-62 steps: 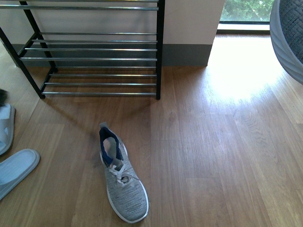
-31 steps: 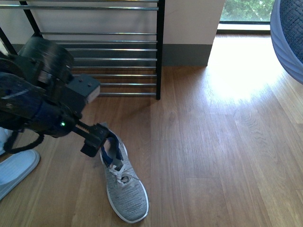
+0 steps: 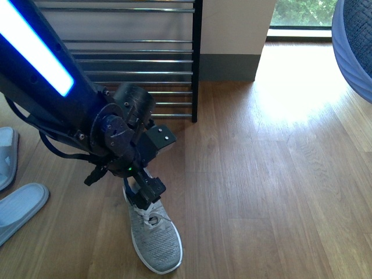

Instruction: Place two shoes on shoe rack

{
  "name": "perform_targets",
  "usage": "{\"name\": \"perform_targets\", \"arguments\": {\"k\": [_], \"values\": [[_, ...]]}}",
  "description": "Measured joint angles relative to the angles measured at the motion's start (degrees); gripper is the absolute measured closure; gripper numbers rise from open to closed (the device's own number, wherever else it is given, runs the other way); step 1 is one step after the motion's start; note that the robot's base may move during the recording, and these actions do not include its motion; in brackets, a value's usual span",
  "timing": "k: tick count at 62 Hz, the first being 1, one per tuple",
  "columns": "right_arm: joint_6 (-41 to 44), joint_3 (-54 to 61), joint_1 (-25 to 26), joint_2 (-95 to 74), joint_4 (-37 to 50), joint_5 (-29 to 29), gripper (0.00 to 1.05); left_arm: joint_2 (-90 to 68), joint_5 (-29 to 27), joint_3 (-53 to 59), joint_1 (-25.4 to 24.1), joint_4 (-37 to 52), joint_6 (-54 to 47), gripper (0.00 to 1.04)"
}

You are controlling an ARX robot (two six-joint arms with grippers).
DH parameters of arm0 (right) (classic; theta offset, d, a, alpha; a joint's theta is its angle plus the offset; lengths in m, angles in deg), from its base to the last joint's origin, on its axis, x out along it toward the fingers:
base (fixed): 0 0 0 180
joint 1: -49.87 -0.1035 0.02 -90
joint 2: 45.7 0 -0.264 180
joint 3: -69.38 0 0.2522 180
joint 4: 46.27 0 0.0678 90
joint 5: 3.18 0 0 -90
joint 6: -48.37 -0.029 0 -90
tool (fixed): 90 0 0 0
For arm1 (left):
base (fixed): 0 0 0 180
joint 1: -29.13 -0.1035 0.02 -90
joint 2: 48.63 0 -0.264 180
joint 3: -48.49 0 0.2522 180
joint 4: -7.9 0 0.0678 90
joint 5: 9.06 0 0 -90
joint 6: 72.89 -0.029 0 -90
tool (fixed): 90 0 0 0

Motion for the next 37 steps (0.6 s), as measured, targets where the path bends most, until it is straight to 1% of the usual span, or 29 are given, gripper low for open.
{"name": "perform_targets", "arguments": {"k": [6,17,27,29,32,37], "values": [[0.0,0.0,0.0,0.0,0.0,0.0,1.03,-1.2,2.0,-1.7,1.4,-2.5,-3.4,0.09],[0.0,0.0,0.0,0.0,0.0,0.0,1.03,-3.5,1.5,-5.3,3.2,-4.2,-7.2,0.09],[0.0,0.0,0.0,0.0,0.0,0.0,1.03,-5.2,0.6,-7.3,3.5,-4.5,-7.6,0.09],[0.0,0.0,0.0,0.0,0.0,0.0,1.03,-5.5,-0.7,-7.7,3.5,-4.4,-7.5,0.09],[0.0,0.0,0.0,0.0,0.0,0.0,1.03,-5.6,-4.3,-8.2,3.5,-3.1,-6.1,0.09],[0.0,0.0,0.0,0.0,0.0,0.0,1.03,-5.4,-6.0,-8.8,3.0,-2.3,-2.5,0.09]]}}
